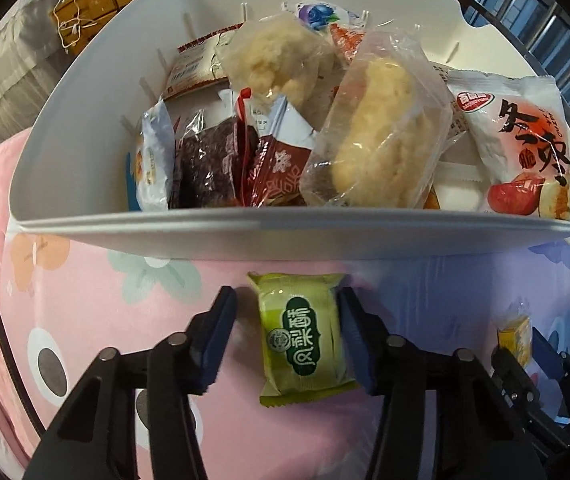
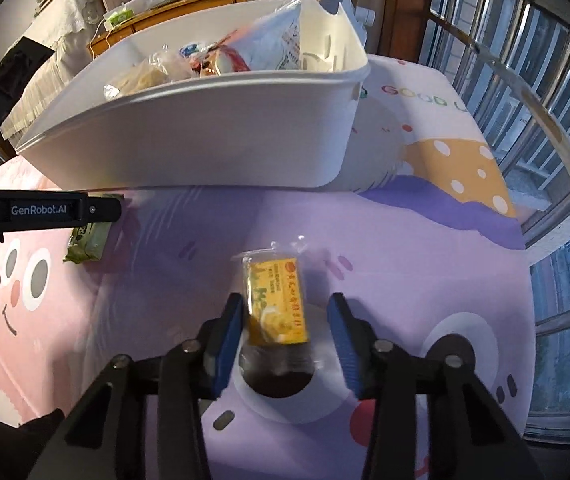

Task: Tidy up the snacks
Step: 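Grasp the green square pack with left gripper while right grasps the yellow square pack, then carry both packs over the white tray and open both grippers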

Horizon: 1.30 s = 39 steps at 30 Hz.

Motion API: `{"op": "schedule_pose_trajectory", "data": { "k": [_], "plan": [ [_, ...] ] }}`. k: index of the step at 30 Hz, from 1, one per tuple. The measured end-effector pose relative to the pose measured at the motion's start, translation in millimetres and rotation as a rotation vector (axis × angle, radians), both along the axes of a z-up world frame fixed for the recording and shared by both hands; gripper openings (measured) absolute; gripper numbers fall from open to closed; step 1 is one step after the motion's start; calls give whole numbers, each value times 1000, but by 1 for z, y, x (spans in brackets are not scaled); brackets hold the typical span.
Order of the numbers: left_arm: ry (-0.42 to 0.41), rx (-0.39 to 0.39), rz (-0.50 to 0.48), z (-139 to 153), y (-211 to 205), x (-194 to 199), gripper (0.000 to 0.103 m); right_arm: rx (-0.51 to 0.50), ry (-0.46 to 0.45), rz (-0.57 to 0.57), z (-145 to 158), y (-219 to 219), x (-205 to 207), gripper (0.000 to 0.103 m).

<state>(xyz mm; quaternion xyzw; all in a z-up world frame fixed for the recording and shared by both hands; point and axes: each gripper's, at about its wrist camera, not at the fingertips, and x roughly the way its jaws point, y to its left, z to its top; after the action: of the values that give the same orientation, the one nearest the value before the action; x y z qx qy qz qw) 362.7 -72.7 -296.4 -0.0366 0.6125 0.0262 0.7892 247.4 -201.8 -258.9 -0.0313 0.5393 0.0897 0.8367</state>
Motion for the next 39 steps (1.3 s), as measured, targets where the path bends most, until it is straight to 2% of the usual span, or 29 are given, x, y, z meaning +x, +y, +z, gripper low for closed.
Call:
{"op": "schedule_pose_trajectory", "data": {
  "k": [1, 2, 7, 25, 33, 39],
  "plan": [
    [-3, 0, -5, 1, 0, 0, 38, 0, 1, 0, 0, 0, 0, 37],
    [-4, 0, -8, 2, -1, 1, 37, -2, 1, 0, 0, 0, 1, 36],
    [-7, -8, -15, 5, -4, 2, 36, -10, 4, 7, 1, 1, 3, 29],
    [2, -70, -72, 13, -15, -38, 36, 28, 61, 0, 2, 4, -4, 27],
    [-15, -66, -108, 37, -15, -51, 36, 57, 47, 9, 20, 12, -12, 27],
    [-48, -75, -113, 71, 1, -55, 36, 63, -10, 8, 47, 18, -14, 27]
  ]
}}
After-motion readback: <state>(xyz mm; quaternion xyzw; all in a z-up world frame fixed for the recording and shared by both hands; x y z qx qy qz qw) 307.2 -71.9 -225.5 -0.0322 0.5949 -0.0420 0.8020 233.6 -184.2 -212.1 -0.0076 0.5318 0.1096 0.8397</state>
